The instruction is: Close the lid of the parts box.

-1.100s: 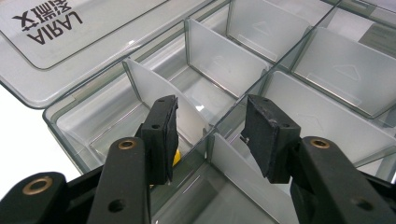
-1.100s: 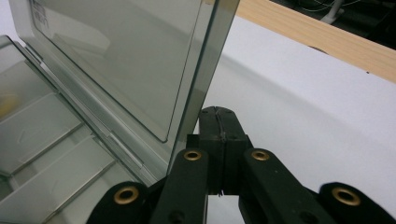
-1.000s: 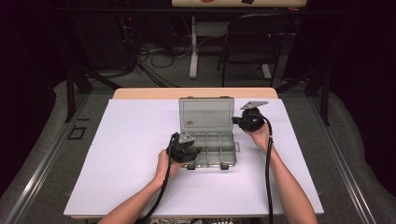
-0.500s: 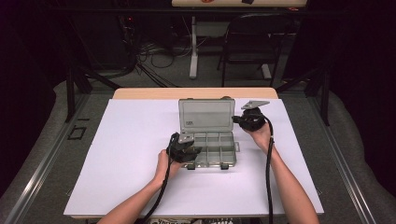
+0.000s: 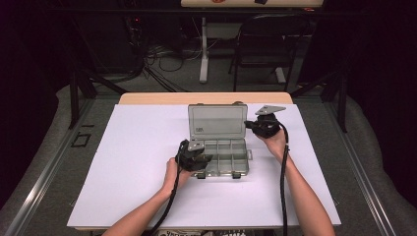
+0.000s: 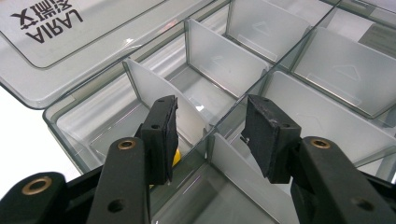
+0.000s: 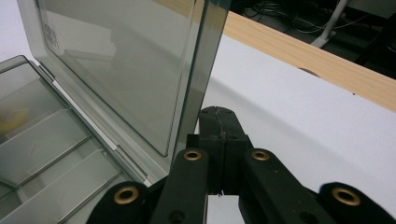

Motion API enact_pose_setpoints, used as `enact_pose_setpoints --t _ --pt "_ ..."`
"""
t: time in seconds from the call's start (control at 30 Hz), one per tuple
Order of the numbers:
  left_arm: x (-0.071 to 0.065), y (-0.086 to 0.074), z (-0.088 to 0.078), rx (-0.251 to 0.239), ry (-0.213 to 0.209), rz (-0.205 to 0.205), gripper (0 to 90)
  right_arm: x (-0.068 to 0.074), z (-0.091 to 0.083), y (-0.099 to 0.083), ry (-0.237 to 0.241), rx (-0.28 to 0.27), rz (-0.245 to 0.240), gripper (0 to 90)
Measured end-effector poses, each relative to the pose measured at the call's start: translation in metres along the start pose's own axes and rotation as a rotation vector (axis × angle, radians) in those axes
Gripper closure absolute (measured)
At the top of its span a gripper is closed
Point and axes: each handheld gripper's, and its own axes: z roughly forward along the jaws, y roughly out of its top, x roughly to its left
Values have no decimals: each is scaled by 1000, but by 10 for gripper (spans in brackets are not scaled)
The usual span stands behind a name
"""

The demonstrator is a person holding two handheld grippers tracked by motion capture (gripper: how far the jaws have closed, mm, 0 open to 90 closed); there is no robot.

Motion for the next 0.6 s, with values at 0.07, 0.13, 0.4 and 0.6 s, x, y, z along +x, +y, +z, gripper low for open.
enact_pose_setpoints --t 0.07,0.13,0.4,0.6 --pt "0 0 0 1 0 -1 543 0 0 1 -2 -4 -2 900" --pt "0 0 0 1 0 0 543 0 -1 1 3 -14 0 900" --pt "0 0 0 -4 -6 -13 538 0 -5 2 15 -27 -8 900" --pt "0 0 0 -3 -4 -13 538 0 -7 3 17 -38 -11 900"
